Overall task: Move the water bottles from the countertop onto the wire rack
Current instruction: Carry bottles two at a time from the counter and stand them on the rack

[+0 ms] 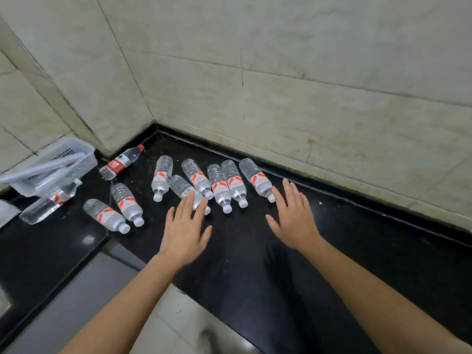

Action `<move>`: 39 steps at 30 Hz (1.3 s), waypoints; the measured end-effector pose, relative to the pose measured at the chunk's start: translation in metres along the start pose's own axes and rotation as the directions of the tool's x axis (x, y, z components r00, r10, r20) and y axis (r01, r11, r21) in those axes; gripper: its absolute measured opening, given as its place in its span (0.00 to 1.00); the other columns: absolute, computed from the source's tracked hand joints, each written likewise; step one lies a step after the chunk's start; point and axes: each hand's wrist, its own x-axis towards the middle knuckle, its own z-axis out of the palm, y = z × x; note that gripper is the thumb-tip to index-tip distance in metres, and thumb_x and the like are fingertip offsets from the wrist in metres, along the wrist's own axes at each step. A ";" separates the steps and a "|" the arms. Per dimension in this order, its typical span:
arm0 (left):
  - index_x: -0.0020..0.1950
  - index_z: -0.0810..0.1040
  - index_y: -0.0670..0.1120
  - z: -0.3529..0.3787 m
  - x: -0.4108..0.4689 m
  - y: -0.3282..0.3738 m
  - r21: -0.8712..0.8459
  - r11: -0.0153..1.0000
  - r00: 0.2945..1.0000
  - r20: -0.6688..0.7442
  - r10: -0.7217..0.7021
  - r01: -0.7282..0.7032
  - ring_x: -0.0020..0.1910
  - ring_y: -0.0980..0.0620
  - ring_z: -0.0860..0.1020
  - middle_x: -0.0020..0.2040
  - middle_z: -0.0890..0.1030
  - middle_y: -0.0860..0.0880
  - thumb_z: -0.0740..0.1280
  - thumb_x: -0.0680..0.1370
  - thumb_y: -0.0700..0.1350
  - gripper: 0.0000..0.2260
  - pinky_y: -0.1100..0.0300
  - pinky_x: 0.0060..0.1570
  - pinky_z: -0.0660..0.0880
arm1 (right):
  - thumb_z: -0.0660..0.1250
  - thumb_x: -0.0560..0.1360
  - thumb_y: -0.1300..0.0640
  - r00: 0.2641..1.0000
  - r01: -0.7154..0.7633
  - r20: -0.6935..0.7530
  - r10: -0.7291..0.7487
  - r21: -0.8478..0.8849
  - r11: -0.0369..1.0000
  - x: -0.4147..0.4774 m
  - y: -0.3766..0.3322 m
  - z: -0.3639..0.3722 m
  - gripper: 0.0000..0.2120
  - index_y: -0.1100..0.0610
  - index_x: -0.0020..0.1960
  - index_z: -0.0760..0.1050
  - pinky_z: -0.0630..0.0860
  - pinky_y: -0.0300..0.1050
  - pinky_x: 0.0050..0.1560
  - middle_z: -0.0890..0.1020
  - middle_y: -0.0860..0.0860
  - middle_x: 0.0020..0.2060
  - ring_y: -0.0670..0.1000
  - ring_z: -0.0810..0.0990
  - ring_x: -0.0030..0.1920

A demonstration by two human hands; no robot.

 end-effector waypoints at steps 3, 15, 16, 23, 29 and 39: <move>0.78 0.65 0.44 0.029 0.046 -0.010 -0.017 0.996 0.991 0.101 0.089 -0.088 0.76 0.37 0.64 0.78 0.63 0.37 0.69 0.76 0.54 0.33 0.37 0.69 0.67 | 0.61 0.80 0.41 0.991 -0.113 0.071 0.114 -0.021 0.993 0.017 0.005 0.016 0.37 0.56 0.82 0.53 0.55 0.58 0.78 0.52 0.60 0.81 0.61 0.51 0.81; 0.82 0.51 0.53 0.142 0.174 -0.073 -0.154 0.887 0.803 0.378 0.461 -0.436 0.81 0.39 0.41 0.83 0.44 0.42 0.62 0.81 0.52 0.32 0.38 0.77 0.50 | 0.66 0.80 0.48 0.782 -0.548 0.508 0.361 0.286 0.786 0.097 -0.051 0.105 0.37 0.55 0.82 0.52 0.66 0.51 0.73 0.62 0.56 0.78 0.57 0.64 0.76; 0.82 0.49 0.54 0.151 0.177 -0.079 -0.158 0.873 0.785 0.386 0.485 -0.462 0.81 0.39 0.39 0.83 0.42 0.42 0.63 0.81 0.52 0.34 0.38 0.77 0.48 | 0.67 0.80 0.48 0.767 -0.582 0.520 0.375 0.320 0.748 0.105 -0.059 0.113 0.37 0.55 0.82 0.52 0.65 0.50 0.74 0.62 0.56 0.78 0.57 0.65 0.76; 0.81 0.60 0.51 0.175 0.174 -0.102 -0.229 0.817 0.778 0.255 0.574 -0.529 0.80 0.35 0.52 0.81 0.55 0.39 0.70 0.74 0.44 0.37 0.35 0.73 0.57 | 0.65 0.81 0.49 0.712 -0.691 0.494 0.499 0.371 0.620 0.144 -0.092 0.156 0.33 0.58 0.81 0.55 0.68 0.52 0.72 0.67 0.58 0.76 0.58 0.68 0.75; 0.73 0.71 0.46 0.163 0.205 -0.085 -0.162 0.802 0.769 0.228 0.598 -0.576 0.72 0.32 0.65 0.72 0.69 0.36 0.71 0.68 0.38 0.32 0.34 0.68 0.62 | 0.60 0.84 0.49 0.710 -0.670 0.473 0.521 0.225 0.708 0.122 -0.076 0.152 0.29 0.52 0.82 0.54 0.73 0.57 0.65 0.70 0.56 0.74 0.59 0.72 0.71; 0.59 0.84 0.49 0.157 0.201 -0.017 0.078 0.571 0.555 0.374 0.743 -0.817 0.71 0.29 0.67 0.80 0.60 0.41 0.74 0.71 0.38 0.17 0.26 0.68 0.57 | 0.58 0.84 0.48 0.568 -0.792 0.539 0.622 0.153 0.590 -0.037 -0.023 0.110 0.27 0.47 0.81 0.54 0.73 0.55 0.65 0.70 0.55 0.73 0.58 0.72 0.70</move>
